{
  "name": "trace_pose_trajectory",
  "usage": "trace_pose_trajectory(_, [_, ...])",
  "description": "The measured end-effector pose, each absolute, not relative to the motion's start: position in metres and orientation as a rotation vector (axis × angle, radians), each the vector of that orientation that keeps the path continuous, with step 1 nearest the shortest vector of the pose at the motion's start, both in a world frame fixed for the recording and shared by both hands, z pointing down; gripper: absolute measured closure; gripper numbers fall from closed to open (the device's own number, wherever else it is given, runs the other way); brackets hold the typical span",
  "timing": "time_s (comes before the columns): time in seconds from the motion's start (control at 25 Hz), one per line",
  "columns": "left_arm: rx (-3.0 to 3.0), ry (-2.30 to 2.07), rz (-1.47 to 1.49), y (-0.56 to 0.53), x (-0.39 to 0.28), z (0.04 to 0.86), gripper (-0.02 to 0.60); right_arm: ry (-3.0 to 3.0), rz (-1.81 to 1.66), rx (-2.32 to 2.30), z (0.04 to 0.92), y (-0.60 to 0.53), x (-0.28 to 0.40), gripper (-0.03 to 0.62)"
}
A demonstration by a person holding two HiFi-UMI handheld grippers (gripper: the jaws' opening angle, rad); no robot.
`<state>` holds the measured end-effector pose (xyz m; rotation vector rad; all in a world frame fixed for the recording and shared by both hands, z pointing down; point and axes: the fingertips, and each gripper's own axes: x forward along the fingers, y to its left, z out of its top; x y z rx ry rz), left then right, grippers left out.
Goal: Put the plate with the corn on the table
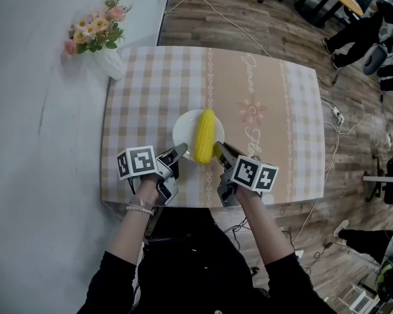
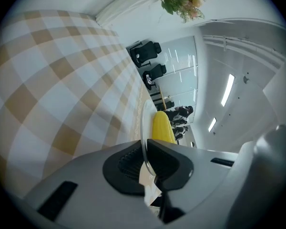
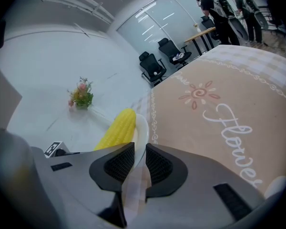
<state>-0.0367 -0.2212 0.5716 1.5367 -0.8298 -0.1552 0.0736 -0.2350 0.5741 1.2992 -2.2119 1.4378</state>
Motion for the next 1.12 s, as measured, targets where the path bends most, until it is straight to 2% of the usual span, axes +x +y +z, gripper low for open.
trace_pose_trajectory(1.12, [1.446, -0.871, 0.042, -0.238, -0.038, 0.631, 0.54, -2.038, 1.3, 1.273, 0.63, -0.252, 0.073, 0.471])
